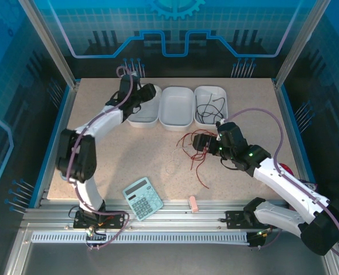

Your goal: Untangle the cables

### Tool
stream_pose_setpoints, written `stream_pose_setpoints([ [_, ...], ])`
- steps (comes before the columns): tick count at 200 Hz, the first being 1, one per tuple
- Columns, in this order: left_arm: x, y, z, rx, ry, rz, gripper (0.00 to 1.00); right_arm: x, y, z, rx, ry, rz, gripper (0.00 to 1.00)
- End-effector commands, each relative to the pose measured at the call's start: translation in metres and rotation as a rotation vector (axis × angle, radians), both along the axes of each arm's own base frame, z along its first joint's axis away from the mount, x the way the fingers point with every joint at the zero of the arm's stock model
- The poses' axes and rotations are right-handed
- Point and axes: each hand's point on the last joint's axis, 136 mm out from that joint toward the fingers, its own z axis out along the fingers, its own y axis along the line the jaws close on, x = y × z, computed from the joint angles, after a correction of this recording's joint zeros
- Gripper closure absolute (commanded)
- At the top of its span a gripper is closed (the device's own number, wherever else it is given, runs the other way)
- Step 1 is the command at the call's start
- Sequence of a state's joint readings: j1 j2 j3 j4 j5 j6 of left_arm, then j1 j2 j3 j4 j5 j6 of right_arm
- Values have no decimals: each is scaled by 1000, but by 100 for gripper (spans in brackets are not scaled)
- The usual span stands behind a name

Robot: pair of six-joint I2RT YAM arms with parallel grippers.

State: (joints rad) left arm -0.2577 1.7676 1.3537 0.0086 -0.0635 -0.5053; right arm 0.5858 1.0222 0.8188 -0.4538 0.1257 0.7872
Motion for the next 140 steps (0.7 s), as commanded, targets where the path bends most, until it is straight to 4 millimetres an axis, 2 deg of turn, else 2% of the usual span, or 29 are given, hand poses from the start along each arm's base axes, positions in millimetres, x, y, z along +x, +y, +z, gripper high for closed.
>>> stream_pose_setpoints([
  [1,-36,-11,24,30,-50,-67,36,-1,-9,-7,-37,50,-49,0],
  [12,-55,-18,27,63,-55,-95,31,-2,-9,-10,-42,64,-50,0],
  [28,-84,-30,24,146,-51,-143,11,-3,-8,-15,-47,84,-52,0],
  [42,-110,-40,16,204,-37,-179,1,-4,-8,-19,-55,100,-52,0],
  [57,-137,-52,4,219,-16,-232,1,-5,-9,-25,-69,117,-56,0],
  [95,-196,-70,-23,227,47,-302,1,-7,-13,-33,-99,144,-62,0],
  [113,-216,-76,-32,219,59,-321,1,-8,-15,-35,-110,153,-68,0],
  [140,-234,-83,-47,238,84,-347,1,-10,-19,-41,-126,173,-77,0],
])
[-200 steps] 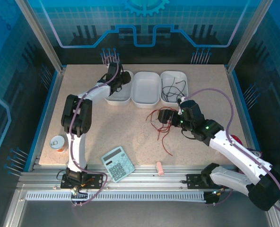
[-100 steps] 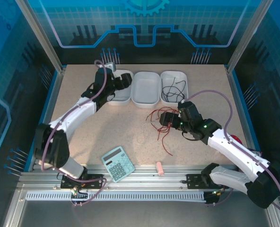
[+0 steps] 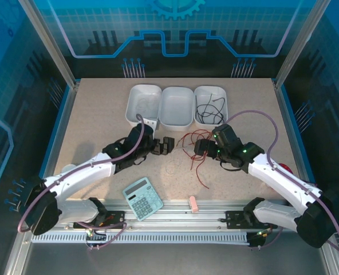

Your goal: Untangle the cables

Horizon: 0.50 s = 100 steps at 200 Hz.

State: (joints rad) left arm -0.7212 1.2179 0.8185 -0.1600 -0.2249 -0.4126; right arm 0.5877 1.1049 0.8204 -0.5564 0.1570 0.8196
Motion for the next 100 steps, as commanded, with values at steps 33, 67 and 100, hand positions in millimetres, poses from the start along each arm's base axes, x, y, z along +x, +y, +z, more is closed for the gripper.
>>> stream_pose_setpoints([
  [33,-31,-7,-29,60,57,-25,1,-3,-12,-7,-42,47,-52,0],
  [67,-42,-17,-50,85,91,-71,1,-5,-15,-12,-55,68,-63,0],
  [100,-47,-30,-67,125,122,-138,1,-5,-19,-17,-82,91,-70,0],
])
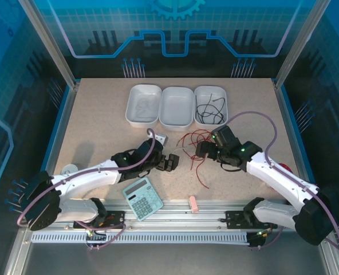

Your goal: Untangle the cables

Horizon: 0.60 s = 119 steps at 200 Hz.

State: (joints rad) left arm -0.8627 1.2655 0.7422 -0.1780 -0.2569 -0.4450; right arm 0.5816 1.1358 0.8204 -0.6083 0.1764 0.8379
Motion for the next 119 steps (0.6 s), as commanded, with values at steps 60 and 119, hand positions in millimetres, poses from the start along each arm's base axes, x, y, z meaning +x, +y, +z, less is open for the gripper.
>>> stream_pose_setpoints([
  [60,-4,-26,-40,164,115,-137,6,-1,-19,-5,-68,37,-65,0],
  [119,18,-31,-55,255,115,-121,17,-2,-20,-13,-63,53,-83,0],
])
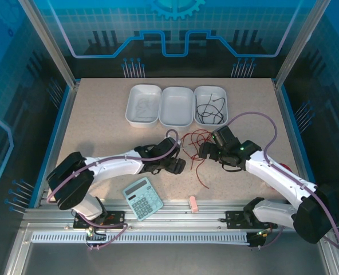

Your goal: Untangle the cables

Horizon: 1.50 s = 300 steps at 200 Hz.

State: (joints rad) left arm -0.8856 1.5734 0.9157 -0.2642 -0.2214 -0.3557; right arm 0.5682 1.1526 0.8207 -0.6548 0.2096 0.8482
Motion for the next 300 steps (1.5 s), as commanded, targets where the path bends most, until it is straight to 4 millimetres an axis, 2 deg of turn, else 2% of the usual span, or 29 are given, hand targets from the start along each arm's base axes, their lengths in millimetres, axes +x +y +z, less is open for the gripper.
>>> stream_pose_setpoints([
  [1,12,-1,-2,57,-18,-11,17,2,-7,-3,-9,12,-44,0],
  [13,23,0,-5,67,-25,8,24,1,-7,-4,-8,14,-45,0],
  [46,47,-4,-13,37,-20,37,29,0,-5,-4,8,13,-48,0],
  [102,63,-10,-25,26,0,50,46,-1,-8,-3,8,5,-57,0],
  [133,64,-8,-26,50,9,57,81,0,-7,-1,12,2,-56,0],
  [147,64,-4,-21,62,2,67,93,0,-6,-1,11,3,-52,0],
  [161,65,4,-10,70,-27,86,100,1,-6,-1,10,3,-54,0],
  [196,67,21,23,40,-106,139,100,1,-5,-4,13,11,-62,0],
  [241,73,40,79,-89,-195,203,100,3,-3,-6,19,18,-61,0],
  [268,85,62,119,-152,-263,259,100,4,-2,-4,26,16,-63,0],
  [300,110,90,170,-179,-400,303,100,6,1,-4,33,12,-59,0],
])
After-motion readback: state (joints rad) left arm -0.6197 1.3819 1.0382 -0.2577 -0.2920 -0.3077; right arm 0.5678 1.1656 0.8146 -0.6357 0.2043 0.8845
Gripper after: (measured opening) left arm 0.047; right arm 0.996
